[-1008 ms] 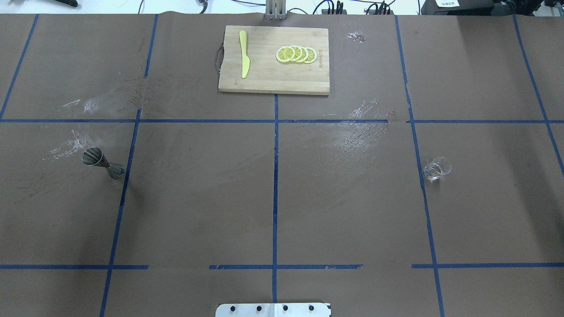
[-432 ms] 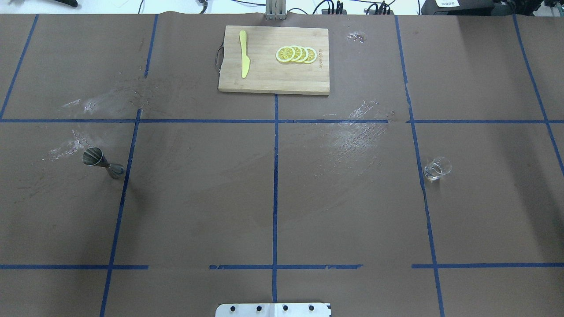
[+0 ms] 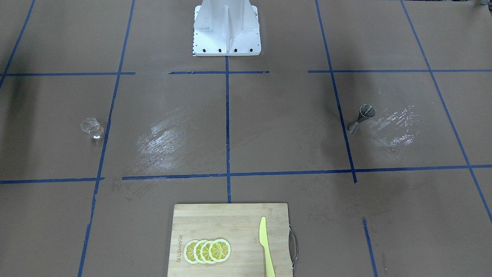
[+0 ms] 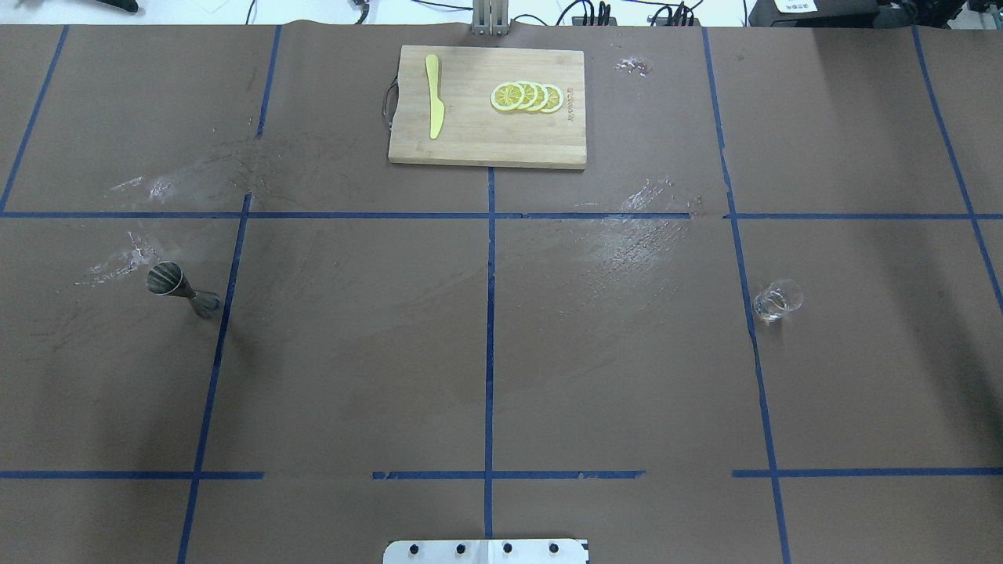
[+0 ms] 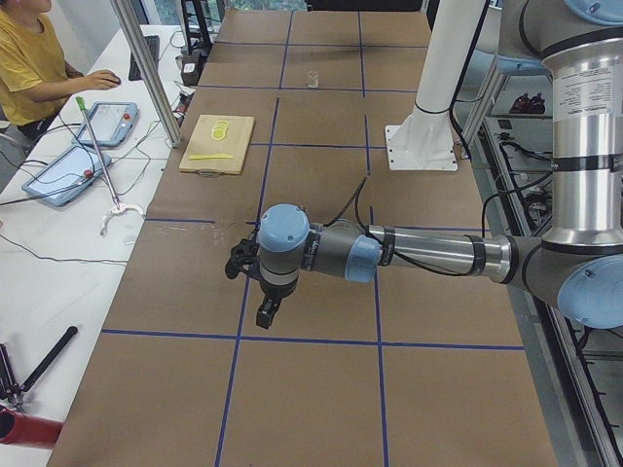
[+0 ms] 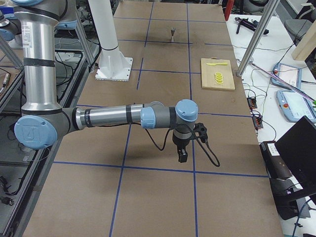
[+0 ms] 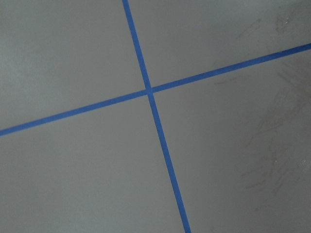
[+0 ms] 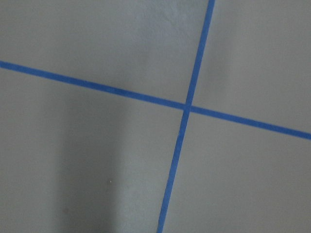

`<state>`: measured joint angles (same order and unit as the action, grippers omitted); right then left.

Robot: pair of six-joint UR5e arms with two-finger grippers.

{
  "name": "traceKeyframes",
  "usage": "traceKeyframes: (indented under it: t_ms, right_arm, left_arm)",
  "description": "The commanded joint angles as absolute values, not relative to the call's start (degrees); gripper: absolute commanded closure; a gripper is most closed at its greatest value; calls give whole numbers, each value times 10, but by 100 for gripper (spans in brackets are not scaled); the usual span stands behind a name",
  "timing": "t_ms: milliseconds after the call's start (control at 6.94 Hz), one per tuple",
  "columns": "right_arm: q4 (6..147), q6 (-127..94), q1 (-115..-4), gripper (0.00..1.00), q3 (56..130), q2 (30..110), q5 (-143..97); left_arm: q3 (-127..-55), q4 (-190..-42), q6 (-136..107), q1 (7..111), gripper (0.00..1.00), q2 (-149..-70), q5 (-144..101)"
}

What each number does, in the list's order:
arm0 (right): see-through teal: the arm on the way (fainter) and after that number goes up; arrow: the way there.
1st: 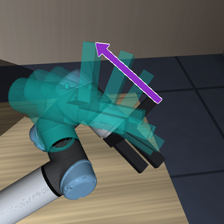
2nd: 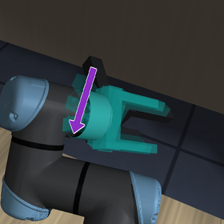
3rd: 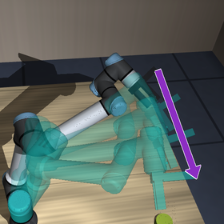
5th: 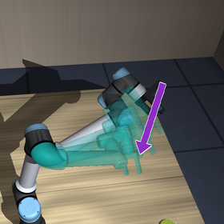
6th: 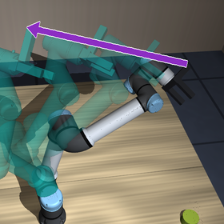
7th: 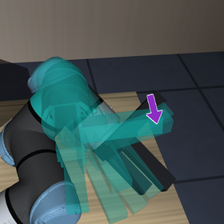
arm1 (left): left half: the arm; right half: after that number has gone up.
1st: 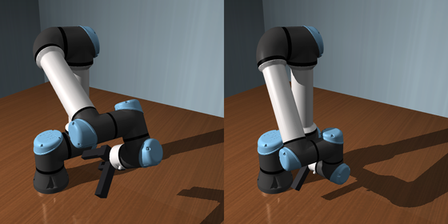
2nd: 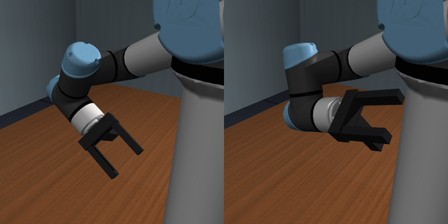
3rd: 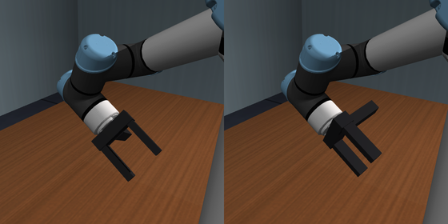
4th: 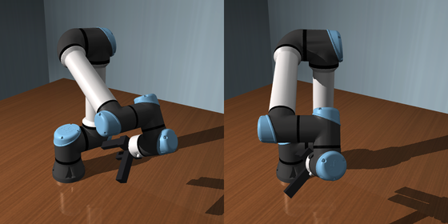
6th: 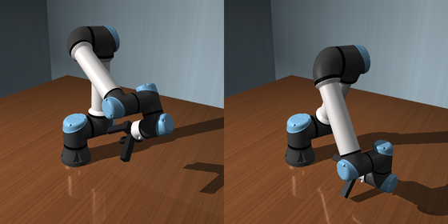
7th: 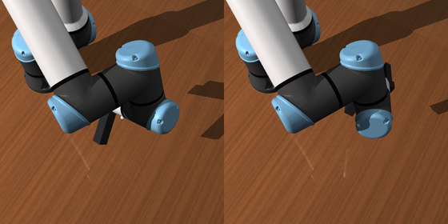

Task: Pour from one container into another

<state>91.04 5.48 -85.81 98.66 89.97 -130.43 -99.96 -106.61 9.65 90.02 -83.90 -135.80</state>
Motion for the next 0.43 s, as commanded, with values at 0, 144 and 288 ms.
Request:
traceKeyframes:
  t_ms: [0, 144, 288]
  right_arm:
    - [818, -19, -859, 0, 987, 896, -1305]
    - [787, -38, -859, 0, 984, 897, -1307]
    - [775, -39, -859, 0, 971, 893, -1311]
  left_arm:
    - [-969, -1303, 79, 902, 0, -841, -1384]
    - [-950, -1382, 71, 902, 0, -839, -1391]
    - [-949, -1427, 75, 902, 0, -840, -1389]
